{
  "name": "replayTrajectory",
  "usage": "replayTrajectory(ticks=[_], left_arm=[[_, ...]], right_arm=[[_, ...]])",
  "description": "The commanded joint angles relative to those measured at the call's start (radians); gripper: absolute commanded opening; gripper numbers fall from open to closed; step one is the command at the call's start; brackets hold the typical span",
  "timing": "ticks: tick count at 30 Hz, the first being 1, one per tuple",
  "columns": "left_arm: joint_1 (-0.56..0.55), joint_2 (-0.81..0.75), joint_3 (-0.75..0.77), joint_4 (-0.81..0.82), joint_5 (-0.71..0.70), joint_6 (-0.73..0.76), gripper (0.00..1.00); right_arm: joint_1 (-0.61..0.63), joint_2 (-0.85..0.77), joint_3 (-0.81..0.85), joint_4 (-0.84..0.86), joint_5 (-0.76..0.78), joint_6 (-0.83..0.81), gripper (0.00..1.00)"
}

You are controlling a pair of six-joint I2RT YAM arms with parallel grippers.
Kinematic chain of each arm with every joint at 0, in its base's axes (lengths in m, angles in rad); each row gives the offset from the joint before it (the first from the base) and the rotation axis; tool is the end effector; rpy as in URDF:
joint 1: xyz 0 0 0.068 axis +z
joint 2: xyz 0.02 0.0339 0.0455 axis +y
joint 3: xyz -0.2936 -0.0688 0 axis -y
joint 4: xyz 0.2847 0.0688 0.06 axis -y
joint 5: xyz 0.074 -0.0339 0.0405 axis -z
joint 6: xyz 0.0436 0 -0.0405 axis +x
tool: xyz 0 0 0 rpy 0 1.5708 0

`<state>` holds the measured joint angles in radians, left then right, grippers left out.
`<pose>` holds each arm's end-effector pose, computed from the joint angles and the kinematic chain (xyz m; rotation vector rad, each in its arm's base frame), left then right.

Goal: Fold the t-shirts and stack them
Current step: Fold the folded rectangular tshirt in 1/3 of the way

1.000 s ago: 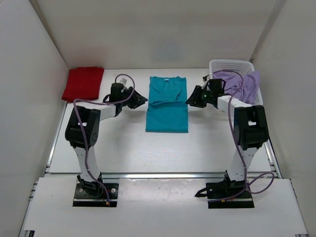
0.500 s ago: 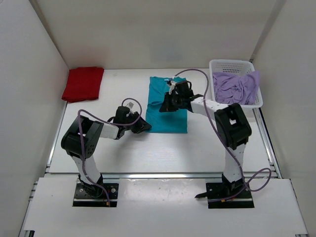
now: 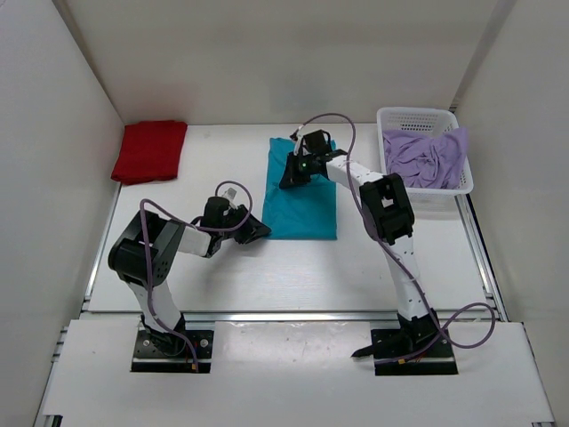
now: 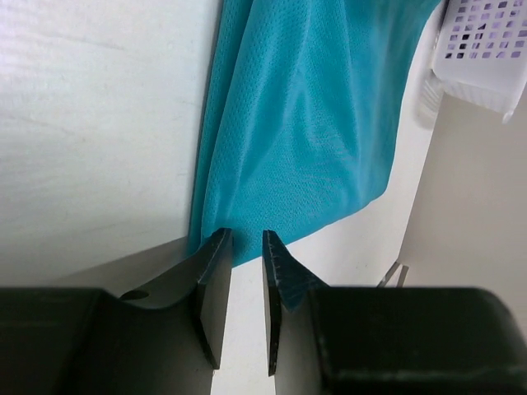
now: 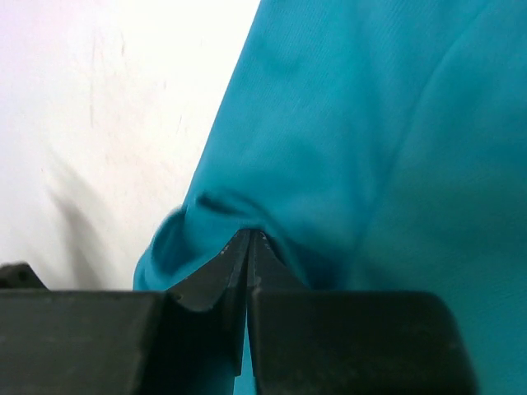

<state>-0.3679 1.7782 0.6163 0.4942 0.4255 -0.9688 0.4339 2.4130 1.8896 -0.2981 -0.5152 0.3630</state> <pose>0.3089 -0.1384 0.0930 -0.4772 2.4027 -1.1452 0.5280 0.2683 0.1367 -0.3433 2.4599 0.9768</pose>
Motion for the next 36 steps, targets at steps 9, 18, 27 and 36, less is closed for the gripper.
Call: replayTrajectory(ticks=[9,18,27,36], left_arm=[[0.006,-0.209,-0.040,-0.074,-0.030,0.021,0.44],[0.017,-0.243,-0.076,-0.235,-0.097,0.145,0.52],[-0.009,-0.174,-0.053,-0.232,-0.137,0.148,0.52],[-0.022,-0.137,-0.052,-0.221,-0.163,0.147,0.41]], right_arm=[[-0.037,0.014,0.296,-0.228,-0.020,-0.080,0.03],[-0.060,-0.682,-0.594,0.115,0.075,-0.020,0.18],[-0.181,-1.042,-1.247,0.367,0.121,0.083,0.44],[-0.204,-0.898,-1.302,0.520,0.020,0.142,0.44]])
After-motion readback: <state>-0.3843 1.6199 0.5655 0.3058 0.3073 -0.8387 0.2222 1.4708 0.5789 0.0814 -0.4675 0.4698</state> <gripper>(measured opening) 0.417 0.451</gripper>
